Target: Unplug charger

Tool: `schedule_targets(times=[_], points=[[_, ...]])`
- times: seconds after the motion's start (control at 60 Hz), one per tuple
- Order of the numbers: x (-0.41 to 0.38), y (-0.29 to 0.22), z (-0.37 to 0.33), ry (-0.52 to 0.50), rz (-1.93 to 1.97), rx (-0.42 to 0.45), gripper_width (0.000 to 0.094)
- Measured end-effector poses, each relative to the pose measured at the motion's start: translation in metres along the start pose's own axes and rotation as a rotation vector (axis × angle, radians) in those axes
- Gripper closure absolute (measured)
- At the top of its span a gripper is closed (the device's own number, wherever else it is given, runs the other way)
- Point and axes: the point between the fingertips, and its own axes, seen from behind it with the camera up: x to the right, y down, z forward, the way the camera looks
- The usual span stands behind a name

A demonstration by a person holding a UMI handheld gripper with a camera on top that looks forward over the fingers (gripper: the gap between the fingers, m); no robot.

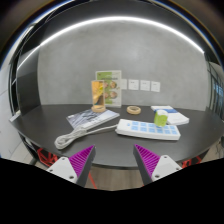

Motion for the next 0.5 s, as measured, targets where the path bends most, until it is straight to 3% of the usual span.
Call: schedule_targets(times=[0.217, 0.5], points=[[0.1, -0.001, 0.007, 0.144, 0.038, 0.002, 0.0153], [0.203, -0.015, 0.079, 0.141, 0.038, 0.026, 0.0159]])
